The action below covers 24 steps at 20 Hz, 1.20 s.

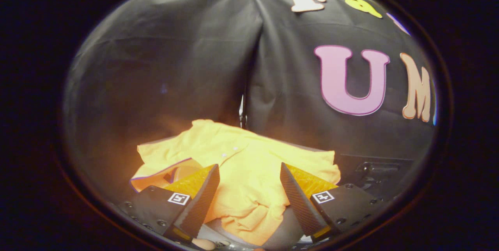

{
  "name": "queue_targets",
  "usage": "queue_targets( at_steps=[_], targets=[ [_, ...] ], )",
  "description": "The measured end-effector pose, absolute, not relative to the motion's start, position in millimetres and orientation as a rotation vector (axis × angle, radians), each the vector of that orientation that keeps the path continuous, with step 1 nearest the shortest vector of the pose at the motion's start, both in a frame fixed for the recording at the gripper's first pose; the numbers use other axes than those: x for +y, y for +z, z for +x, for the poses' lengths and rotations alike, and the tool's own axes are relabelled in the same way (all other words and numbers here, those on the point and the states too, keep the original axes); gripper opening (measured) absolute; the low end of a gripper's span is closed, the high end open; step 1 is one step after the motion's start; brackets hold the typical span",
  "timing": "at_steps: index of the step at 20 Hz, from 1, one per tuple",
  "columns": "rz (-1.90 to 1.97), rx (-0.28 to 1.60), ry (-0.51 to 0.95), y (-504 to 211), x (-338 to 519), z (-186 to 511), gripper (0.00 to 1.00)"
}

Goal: Put the clothes into the washing machine and then close the washing machine lid.

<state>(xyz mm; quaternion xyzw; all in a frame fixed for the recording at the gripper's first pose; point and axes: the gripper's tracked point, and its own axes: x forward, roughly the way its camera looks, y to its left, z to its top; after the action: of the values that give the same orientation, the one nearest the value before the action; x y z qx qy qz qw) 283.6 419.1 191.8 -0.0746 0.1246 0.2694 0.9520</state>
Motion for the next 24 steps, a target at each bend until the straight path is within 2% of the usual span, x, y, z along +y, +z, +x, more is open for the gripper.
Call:
queue_targets(
  at_steps=[4,12,16,19,24],
  targets=[
    [-0.108,0.334,0.547,171,421,284,0.98],
    [-0.127,0.271,0.489,184,407,285,0.14],
    [-0.134,0.203,0.424,207,375,291,0.14],
    [-0.133,0.157,0.317,231,326,302,0.14],
    [-0.273,-0.03,-0.046,297,189,324,0.11]
  ],
)
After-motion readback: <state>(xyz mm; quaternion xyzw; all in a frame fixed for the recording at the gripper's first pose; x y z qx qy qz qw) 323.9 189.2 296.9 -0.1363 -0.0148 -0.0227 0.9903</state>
